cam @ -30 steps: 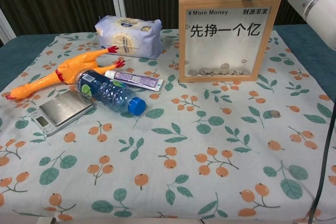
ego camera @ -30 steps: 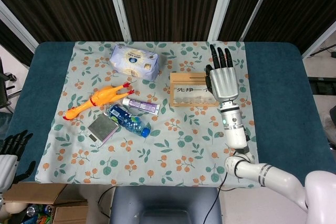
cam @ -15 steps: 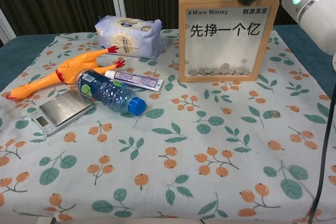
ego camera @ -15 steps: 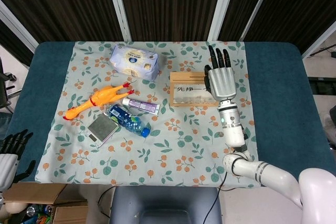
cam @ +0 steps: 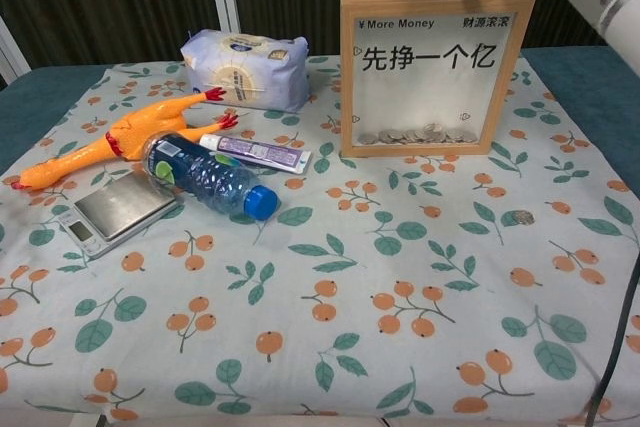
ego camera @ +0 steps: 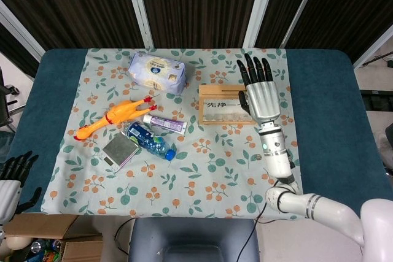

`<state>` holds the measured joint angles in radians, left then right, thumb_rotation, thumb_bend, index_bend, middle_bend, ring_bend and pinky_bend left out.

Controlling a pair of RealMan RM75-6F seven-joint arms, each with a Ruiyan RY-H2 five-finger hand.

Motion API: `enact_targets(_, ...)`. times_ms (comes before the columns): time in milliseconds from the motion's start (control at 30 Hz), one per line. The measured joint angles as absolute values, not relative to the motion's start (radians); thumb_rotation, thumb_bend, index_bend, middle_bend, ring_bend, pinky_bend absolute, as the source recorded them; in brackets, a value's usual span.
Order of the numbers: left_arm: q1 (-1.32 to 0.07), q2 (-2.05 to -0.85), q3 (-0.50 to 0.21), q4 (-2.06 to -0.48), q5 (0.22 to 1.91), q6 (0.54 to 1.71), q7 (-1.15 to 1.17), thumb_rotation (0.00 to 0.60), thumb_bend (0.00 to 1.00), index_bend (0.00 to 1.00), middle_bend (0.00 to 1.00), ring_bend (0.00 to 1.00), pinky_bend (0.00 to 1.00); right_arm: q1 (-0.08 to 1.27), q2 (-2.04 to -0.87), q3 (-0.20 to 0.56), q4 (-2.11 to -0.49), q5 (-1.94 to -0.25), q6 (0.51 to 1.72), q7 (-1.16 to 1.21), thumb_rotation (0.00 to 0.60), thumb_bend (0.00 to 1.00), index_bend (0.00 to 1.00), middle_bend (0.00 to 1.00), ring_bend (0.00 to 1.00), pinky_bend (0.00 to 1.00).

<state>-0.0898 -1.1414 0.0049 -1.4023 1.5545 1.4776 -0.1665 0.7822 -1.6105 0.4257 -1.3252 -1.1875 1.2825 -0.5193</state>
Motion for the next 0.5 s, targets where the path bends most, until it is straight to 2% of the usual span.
enact_targets(133, -0.089, -1.143, 0.004, -1.402, 1.554, 1.481, -0.168, 0.6, 0.41, 0.0, 0.0, 0.0, 0.0, 0.721, -1.556, 0.377, -1.442, -1.288, 1.374, -0.477, 0.6, 0.62, 0.0, 0.08, 0.0, 0.0)
enact_targets(267, -0.086, -1.148, 0.005, -1.396, 1.554, 1.482, -0.172, 0.6, 0.41, 0.0, 0.0, 0.0, 0.0, 0.604, -1.487, 0.253, -1.537, -1.428, 1.494, -0.426, 0.6, 0.62, 0.0, 0.08, 0.0, 0.0)
enact_targets(400, -0.088, -1.153, 0.009, -1.393, 1.564, 1.483, -0.174, 0.6, 0.41, 0.0, 0.0, 0.0, 0.0, 0.473, -1.448, 0.111, -1.538, -1.527, 1.59, -0.351, 0.6, 0.62, 0.0, 0.06, 0.0, 0.0)
enact_targets(500, -0.087, -1.156, 0.011, -1.389, 1.571, 1.489, -0.179, 0.6, 0.41, 0.0, 0.0, 0.0, 0.0, 0.403, -1.446, 0.045, -1.481, -1.548, 1.616, -0.294, 0.6, 0.62, 0.0, 0.05, 0.0, 0.0)
